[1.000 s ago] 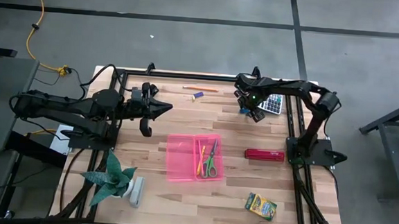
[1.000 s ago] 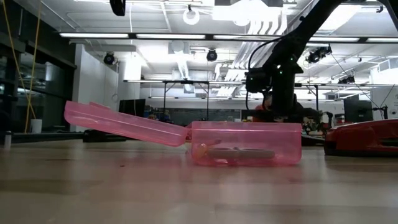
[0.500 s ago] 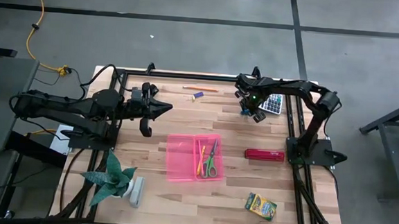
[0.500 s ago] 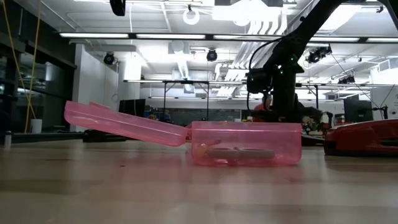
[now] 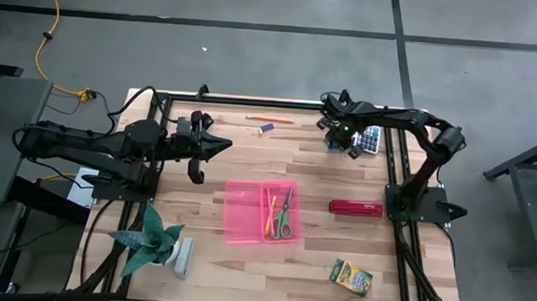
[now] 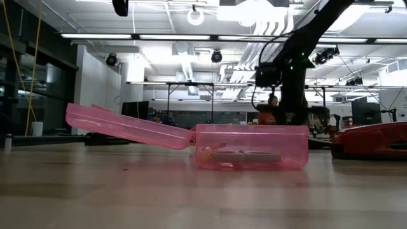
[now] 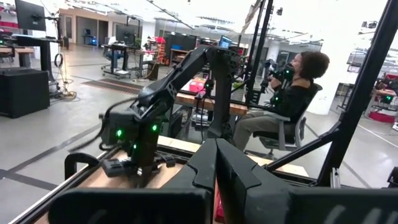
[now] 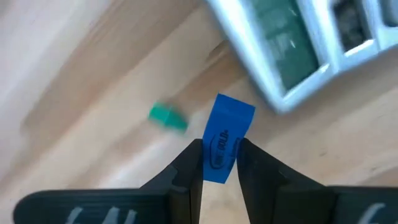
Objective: Pack school essentials
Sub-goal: Put the blue eraser into the pink supply box
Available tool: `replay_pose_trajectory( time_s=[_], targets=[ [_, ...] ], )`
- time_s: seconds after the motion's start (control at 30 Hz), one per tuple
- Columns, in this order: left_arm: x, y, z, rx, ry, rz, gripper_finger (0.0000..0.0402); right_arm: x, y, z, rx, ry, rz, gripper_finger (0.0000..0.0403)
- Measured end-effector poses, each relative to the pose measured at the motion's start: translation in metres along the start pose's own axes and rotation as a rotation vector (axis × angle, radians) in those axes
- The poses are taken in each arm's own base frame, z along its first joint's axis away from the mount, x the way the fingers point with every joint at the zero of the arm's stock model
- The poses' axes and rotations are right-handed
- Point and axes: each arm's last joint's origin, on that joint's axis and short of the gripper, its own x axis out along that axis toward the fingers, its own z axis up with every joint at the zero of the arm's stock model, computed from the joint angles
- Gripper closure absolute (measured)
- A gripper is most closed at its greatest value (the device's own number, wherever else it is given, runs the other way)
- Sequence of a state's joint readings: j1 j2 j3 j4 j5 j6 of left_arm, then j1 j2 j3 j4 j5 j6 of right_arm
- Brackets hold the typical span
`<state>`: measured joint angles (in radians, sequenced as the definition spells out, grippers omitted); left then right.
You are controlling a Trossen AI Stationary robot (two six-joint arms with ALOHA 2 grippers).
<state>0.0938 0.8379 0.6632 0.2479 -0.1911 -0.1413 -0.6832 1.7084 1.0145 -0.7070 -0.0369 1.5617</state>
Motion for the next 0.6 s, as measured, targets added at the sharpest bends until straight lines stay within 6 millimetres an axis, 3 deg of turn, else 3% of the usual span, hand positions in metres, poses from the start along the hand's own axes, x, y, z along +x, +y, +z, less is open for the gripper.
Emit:
replay_pose_trajectory(
  time_s=[0.17,0.37,0.6],
  targets=[
    [0.0,-0.001,0.0,-0.033,0.009,-0.049,0.0401,-0.027,-0.003,-0.015,-0.34,0.022,0.09,0.0329],
    [0.0,-0.002,-0.003,-0.09,0.043,-0.072,0.0402,-0.06,-0.014,-0.048,-0.78,0.049,0.214,0.0329],
    [0.0,-0.002,-0.006,-0.191,0.075,-0.069,0.0401,-0.071,-0.058,-0.083,-1.08,0.046,0.268,0.0329]
  ],
)
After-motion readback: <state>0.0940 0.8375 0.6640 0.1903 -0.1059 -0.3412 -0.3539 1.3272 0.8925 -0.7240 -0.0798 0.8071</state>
